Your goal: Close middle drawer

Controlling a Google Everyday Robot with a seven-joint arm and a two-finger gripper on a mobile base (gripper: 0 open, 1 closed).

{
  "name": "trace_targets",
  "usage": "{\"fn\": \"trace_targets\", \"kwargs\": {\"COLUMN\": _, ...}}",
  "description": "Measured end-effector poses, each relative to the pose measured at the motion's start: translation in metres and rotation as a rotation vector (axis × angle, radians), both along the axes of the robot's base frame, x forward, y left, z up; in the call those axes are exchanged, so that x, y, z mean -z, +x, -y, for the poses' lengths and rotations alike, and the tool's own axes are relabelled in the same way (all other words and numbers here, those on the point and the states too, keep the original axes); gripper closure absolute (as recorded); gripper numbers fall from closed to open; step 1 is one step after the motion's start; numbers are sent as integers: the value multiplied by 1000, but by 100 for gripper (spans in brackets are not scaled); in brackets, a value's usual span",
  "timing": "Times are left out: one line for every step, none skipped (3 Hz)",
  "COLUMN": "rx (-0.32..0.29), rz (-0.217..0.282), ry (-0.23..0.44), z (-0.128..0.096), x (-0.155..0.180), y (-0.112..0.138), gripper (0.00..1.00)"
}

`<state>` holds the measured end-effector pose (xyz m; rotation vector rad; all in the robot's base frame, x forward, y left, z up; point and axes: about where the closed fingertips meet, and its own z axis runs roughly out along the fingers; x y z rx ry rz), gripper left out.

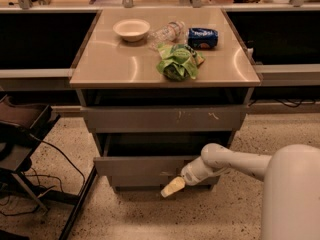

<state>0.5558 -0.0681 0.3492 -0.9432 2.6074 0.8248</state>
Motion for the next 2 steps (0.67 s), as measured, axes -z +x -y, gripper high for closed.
{"fn": "trace_targets", "kwargs": {"rx": -17, "rz": -5, "ry": 7, "z": -1, "x": 1, "y": 3, "gripper": 0}}
{"fn": "trace_targets", "kwargs": {"rx": 27, "rz": 127, "ry": -14, "z": 17, "x": -50, "y": 35, "gripper": 0}}
